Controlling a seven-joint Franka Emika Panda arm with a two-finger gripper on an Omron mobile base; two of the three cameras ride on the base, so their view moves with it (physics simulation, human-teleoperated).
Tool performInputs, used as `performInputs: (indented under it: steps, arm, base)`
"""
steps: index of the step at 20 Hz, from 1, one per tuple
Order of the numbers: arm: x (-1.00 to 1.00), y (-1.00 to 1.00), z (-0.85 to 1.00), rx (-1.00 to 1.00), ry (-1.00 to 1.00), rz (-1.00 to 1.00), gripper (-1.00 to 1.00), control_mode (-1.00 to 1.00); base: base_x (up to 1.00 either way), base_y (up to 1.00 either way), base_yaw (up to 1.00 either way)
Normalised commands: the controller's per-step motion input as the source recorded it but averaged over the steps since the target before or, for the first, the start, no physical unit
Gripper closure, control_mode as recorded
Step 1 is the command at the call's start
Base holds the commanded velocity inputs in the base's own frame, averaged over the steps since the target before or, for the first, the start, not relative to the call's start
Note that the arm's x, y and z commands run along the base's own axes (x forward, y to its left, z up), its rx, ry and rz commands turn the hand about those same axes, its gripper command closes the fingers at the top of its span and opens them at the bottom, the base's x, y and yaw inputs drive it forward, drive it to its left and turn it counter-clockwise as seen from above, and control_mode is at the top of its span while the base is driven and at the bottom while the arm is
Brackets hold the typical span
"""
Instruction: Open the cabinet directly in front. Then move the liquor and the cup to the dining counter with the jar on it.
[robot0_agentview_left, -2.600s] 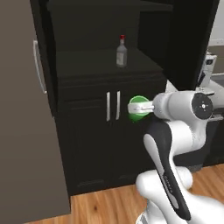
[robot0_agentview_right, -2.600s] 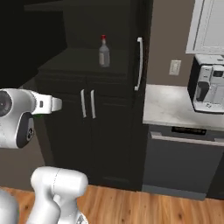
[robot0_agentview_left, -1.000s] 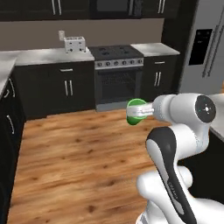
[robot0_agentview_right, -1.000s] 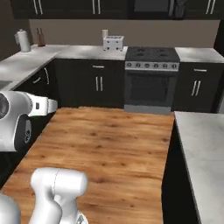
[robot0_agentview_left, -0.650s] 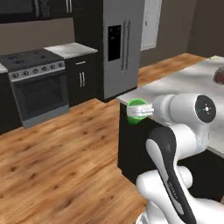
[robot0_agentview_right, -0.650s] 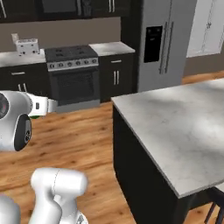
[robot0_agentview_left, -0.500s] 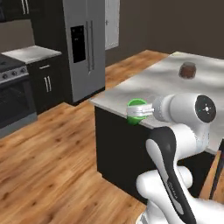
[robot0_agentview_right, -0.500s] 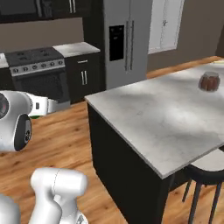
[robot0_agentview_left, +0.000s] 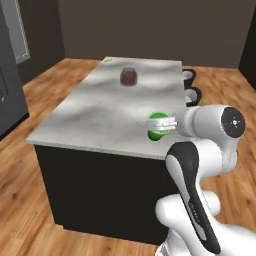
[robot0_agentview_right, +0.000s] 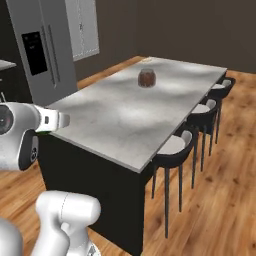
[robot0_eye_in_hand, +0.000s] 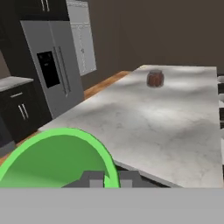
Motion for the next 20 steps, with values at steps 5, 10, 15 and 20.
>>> performInputs:
  steps: [5,10,15,20]
  arm:
    - [0.00,0.00,0.00,0.00,0.00,0.00,1.00,1.00]
    - [0.00,0.00,0.00,0.00,0.00,0.00,1.00,1.00]
    - [0.00,0.00,0.00,0.00,0.00,0.00,1.00,1.00]
    - [0.00,0.00,0.00,0.00,0.00,0.00,1.00,1.00]
  base:
    - [0.26,0.44,-0.07]
    - [0.46,1.00,-0.27]
    - [0.48,1.00,-0.28]
    - [0.35,1.00,-0.24]
